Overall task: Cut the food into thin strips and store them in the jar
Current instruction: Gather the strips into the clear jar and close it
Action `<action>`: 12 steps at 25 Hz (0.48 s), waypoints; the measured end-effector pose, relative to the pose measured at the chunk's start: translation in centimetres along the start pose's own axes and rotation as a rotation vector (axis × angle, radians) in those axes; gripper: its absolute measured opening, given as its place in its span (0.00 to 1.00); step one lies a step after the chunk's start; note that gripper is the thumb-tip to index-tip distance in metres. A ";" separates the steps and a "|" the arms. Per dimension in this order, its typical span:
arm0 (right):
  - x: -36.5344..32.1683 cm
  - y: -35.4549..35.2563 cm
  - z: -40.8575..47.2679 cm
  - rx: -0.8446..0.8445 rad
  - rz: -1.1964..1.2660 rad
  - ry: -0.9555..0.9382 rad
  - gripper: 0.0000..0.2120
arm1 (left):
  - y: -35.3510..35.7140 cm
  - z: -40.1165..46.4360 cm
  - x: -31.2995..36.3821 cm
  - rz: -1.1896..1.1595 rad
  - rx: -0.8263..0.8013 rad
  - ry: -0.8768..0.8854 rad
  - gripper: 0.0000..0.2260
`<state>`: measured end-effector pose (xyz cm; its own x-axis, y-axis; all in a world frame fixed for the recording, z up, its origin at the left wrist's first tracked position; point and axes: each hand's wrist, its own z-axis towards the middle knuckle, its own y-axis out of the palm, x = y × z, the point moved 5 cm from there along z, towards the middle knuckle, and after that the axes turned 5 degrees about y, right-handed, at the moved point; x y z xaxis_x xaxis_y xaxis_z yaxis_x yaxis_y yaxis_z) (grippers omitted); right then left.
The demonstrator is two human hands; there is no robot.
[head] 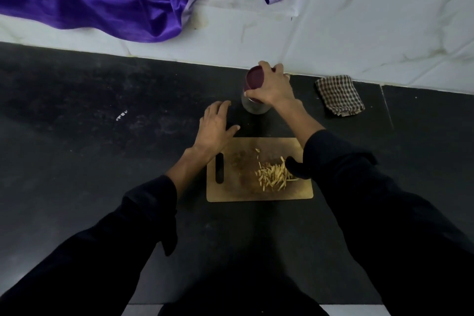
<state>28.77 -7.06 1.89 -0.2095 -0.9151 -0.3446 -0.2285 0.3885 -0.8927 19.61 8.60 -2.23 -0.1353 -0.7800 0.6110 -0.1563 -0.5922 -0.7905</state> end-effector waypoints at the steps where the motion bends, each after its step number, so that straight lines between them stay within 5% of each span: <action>1: 0.0 -0.3 -0.4 0.025 0.024 -0.007 0.41 | -0.3 -0.4 0.1 -0.004 0.014 -0.002 0.30; 4: 0.5 -1.8 -3.4 0.103 0.249 -0.047 0.41 | -1.6 -2.5 0.8 -0.058 0.088 0.023 0.33; 7: 2.5 -2.9 -8.6 0.057 0.694 -0.047 0.38 | -2.4 -5.6 2.0 -0.392 0.101 0.019 0.39; 12: 5.5 0.8 -17.8 -0.466 1.163 0.113 0.33 | -0.8 -10.5 4.1 -1.012 -0.027 -0.150 0.34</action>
<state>10.53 -9.89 4.44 -0.5866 -0.0008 -0.8099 -0.1630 0.9797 0.1171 8.94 8.00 1.34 0.1954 0.0653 0.9785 -0.1515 -0.9838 0.0959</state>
